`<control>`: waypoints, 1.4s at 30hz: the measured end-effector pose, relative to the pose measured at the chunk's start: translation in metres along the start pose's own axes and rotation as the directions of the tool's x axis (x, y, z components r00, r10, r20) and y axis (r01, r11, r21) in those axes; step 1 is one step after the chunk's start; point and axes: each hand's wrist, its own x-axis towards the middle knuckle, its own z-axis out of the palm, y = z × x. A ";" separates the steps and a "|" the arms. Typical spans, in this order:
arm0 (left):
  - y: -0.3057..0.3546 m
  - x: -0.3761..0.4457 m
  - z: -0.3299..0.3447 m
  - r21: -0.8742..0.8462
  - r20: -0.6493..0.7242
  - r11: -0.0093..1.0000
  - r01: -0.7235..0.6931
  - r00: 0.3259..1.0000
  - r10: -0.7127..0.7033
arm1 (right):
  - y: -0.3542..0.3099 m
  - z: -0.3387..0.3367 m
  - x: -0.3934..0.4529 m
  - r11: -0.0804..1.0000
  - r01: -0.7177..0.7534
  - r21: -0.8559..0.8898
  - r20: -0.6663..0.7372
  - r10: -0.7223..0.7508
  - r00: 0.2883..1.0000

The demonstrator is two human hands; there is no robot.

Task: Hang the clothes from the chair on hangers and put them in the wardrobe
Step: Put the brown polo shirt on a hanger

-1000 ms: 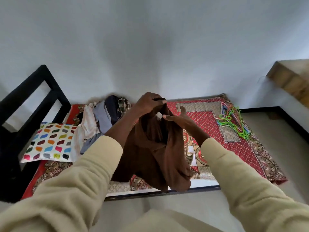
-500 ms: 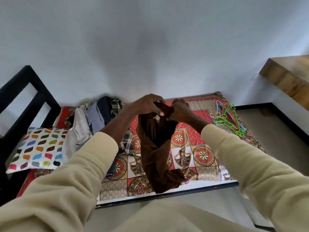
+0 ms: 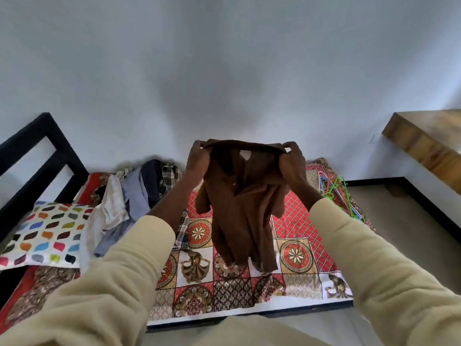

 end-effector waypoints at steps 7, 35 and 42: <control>0.029 -0.012 0.031 0.246 0.173 0.965 -0.087 0.984 0.044 | 0.000 -0.060 0.033 0.854 0.232 -0.466 -0.061 -0.293 0.954; -0.034 -0.094 0.082 0.678 0.354 0.726 -0.114 0.917 -0.186 | 0.141 -0.148 0.033 0.980 -0.067 -0.189 0.380 0.136 0.915; -0.032 -0.120 0.059 0.593 0.690 0.729 0.344 0.250 -0.679 | 0.168 -0.171 0.047 0.739 -0.214 -0.639 0.711 0.674 0.203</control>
